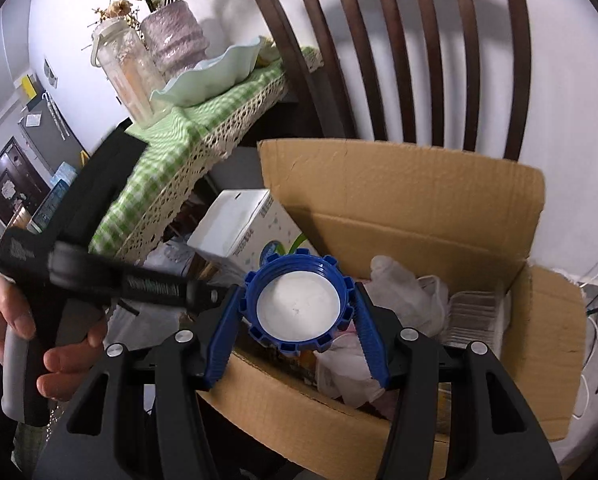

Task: Collect trash
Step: 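Carry the cap and tissue to the cardboard box and release both, then move both tools back over the table toward the remaining trash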

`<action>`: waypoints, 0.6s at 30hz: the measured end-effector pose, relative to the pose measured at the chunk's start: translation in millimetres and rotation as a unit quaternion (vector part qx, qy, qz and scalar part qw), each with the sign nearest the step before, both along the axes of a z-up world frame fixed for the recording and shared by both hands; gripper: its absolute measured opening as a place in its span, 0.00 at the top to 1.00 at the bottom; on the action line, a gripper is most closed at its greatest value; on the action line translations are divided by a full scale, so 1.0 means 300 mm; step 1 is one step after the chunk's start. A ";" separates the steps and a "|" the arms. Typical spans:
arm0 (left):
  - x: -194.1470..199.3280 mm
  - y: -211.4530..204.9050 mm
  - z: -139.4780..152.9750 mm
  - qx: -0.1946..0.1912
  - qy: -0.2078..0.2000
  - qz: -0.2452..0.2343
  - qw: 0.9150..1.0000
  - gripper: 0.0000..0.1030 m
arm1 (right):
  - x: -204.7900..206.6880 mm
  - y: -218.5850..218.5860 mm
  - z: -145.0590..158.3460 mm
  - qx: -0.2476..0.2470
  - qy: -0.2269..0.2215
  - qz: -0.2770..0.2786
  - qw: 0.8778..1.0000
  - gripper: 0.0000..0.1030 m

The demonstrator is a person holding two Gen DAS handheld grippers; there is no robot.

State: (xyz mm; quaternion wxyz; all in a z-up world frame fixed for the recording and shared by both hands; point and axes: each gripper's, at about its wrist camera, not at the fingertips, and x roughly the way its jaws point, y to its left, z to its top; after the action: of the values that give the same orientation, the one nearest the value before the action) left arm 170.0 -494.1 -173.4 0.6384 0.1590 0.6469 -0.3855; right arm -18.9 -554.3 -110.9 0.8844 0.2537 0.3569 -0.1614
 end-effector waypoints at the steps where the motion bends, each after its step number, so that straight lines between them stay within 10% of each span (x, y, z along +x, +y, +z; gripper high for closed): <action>1: 0.005 0.004 0.012 -0.007 -0.002 0.002 1.000 0.46 | 0.007 0.002 -0.009 0.003 0.002 0.003 1.000 0.48; 18: 0.055 0.163 0.368 -0.116 -0.088 -0.004 0.989 0.32 | 0.136 0.038 -0.043 0.019 0.010 0.014 1.000 0.36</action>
State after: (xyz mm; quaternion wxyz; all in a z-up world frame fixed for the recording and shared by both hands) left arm 186.5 -445.3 -62.8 0.7055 0.1201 0.5383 -0.4450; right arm 21.8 -543.0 -123.8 0.8780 0.2641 0.3721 -0.1446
